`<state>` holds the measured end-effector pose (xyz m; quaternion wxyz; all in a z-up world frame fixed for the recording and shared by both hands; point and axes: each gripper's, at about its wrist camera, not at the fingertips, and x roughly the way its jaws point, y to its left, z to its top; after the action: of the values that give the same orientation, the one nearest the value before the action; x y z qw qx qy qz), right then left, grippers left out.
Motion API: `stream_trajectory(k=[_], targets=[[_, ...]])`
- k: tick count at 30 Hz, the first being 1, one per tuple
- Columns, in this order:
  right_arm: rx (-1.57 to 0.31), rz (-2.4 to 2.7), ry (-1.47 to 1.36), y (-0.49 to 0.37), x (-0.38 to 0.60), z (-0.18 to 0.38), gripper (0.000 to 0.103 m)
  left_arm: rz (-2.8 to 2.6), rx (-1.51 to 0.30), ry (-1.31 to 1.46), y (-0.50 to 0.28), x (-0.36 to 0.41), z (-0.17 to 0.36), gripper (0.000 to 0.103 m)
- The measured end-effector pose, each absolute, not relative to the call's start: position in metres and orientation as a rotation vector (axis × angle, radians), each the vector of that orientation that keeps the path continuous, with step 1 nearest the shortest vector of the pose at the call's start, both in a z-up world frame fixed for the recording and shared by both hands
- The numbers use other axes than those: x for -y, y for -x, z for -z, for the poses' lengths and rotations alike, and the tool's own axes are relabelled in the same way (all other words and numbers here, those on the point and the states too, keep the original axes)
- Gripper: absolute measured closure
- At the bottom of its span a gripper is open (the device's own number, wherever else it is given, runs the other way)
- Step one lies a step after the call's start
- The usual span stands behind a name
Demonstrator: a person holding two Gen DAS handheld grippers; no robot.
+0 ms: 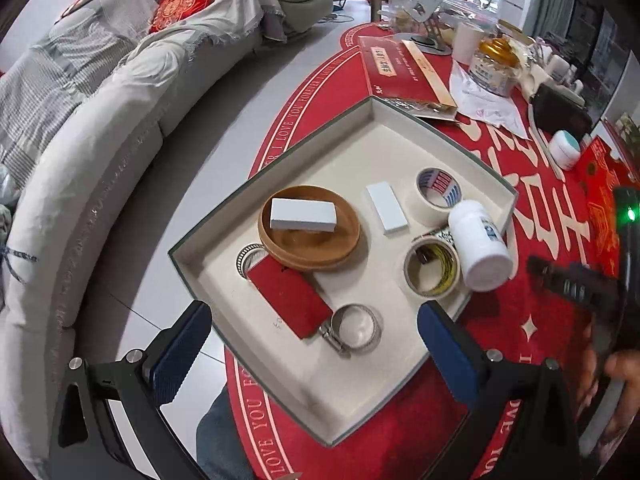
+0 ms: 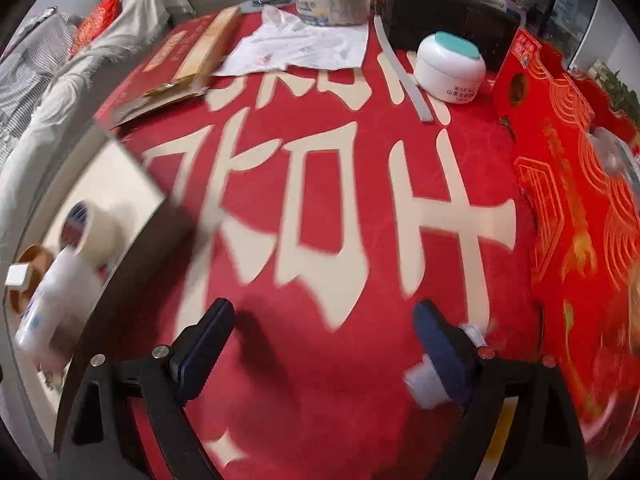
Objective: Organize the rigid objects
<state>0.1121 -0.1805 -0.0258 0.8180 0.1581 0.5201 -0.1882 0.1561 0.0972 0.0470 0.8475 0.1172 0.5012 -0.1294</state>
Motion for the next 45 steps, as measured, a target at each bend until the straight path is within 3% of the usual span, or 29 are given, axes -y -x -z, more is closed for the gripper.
stream_trajectory(k=[5, 9, 17, 19, 21, 22, 23, 24, 32, 35, 37, 43, 45], targets=[[-1.115, 0.151, -0.375, -0.069, 0.122, 0.012, 0.011, 0.273, -1.049, -0.249, -0.145, -0.102, -0.051, 0.0], [-0.989, 0.494, -0.213, -0.028, 0.126, -0.013, 0.011, 0.27, -1.051, -0.256, -0.134, -0.106, -0.05, 0.0], [-0.95, 0.816, -0.517, 0.033, 0.201, 0.011, 0.013, 0.297, -1.087, -0.312, -0.115, -0.099, -0.039, 0.0], [-0.942, 0.803, -0.54, 0.03, 0.211, 0.014, 0.024, 0.298, -1.089, -0.327, -0.113, -0.097, -0.038, 0.0], [-0.948, 0.779, -0.549, 0.017, 0.214, 0.019, 0.045, 0.299, -1.09, -0.335, -0.112, -0.098, -0.038, 0.0], [-0.964, 0.776, -0.546, 0.013, 0.215, 0.02, 0.049, 0.299, -1.089, -0.335, -0.112, -0.099, -0.039, 0.0], [-0.965, 0.785, -0.534, 0.011, 0.21, 0.024, 0.062, 0.297, -1.088, -0.332, -0.112, -0.1, -0.04, 0.0], [-0.966, 0.776, -0.528, 0.009, 0.209, 0.024, 0.067, 0.297, -1.087, -0.329, -0.113, -0.101, -0.041, 0.0], [-1.076, 0.343, -0.408, 0.005, 0.118, 0.018, 0.066, 0.308, -1.094, -0.322, -0.11, -0.101, -0.038, 0.0], [-1.011, 0.41, -0.333, 0.0, 0.112, 0.005, 0.023, 0.314, -1.091, -0.322, -0.107, -0.103, -0.039, 0.0], [-0.922, 0.529, -0.314, -0.006, 0.127, -0.007, 0.023, 0.319, -1.096, -0.316, -0.106, -0.104, -0.038, 0.0], [-0.933, 0.709, -0.465, -0.038, 0.179, 0.011, 0.023, 0.337, -1.12, -0.356, -0.099, -0.104, -0.03, 0.0], [-0.975, 0.701, -0.49, -0.057, 0.187, 0.024, 0.027, 0.348, -1.132, -0.368, -0.097, -0.103, -0.027, 0.0]])
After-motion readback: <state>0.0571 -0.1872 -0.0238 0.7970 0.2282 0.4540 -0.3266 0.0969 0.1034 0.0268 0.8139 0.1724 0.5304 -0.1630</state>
